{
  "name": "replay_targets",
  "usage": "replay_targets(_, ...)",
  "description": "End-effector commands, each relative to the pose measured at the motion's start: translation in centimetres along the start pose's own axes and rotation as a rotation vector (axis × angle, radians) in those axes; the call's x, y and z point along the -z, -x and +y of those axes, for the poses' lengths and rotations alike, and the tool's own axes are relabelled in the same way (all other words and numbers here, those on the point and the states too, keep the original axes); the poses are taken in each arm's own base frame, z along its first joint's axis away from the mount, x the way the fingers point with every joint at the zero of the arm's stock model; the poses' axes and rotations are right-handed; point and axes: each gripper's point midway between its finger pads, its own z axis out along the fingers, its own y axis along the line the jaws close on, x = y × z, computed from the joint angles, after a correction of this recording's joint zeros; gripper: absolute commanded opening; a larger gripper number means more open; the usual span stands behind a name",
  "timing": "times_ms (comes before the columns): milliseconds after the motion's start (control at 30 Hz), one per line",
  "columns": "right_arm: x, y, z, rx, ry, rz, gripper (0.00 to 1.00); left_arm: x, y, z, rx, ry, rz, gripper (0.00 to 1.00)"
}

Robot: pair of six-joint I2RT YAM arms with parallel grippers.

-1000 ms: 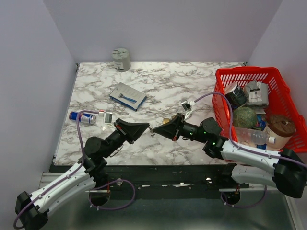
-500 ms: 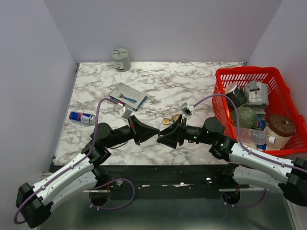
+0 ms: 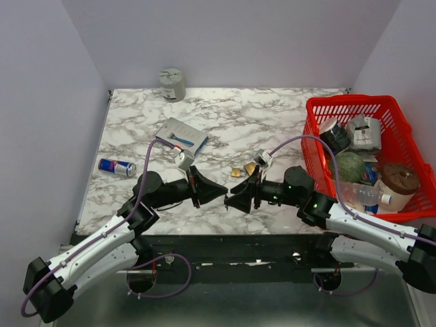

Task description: Unlock with the key

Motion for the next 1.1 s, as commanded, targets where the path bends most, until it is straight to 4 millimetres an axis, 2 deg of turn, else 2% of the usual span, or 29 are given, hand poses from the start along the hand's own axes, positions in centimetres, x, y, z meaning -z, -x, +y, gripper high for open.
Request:
replay_targets(0, -0.5, 1.1, -0.8, 0.044, -0.067, -0.031, 0.69, -0.1, 0.4, 0.0, -0.029, -0.001, 0.008, 0.00)
replay_targets(167, -0.3, 1.3, -1.7, 0.057, -0.132, -0.053, 0.66, -0.3, -0.1, 0.5, -0.023, 0.004, 0.028, 0.00)
replay_targets(267, 0.0, 1.4, -1.9, 0.069, -0.145, -0.054, 0.57, -0.3, -0.1, 0.8, -0.022, 0.011, 0.034, 0.00)
replay_targets(300, 0.0, 1.3, -1.9, 0.072, -0.149, -0.050, 0.49, -0.3, -0.1, 1.0, -0.020, 0.017, 0.035, 0.00)
replay_targets(533, 0.1, 0.7, -2.0, 0.075, -0.141, -0.039, 0.33, -0.4, -0.4, 1.2, -0.012, 0.013, 0.055, 0.00)
replay_targets(833, -0.4, 0.2, 0.3, 0.085, 0.006, -0.024, 0.14, -0.2, -1.2, 0.2, -0.021, -0.063, 0.123, 0.00)
replay_targets(1000, -0.5, -0.4, 2.5, 0.086, 0.134, 0.012, 0.01, 0.2, -1.8, -0.7, -0.030, -0.123, 0.180, 0.00)
replay_targets(1067, -0.6, -0.6, 2.9, 0.078, 0.159, 0.021, 0.01, 0.3, -1.8, -0.9, -0.034, -0.130, 0.188, 0.00)
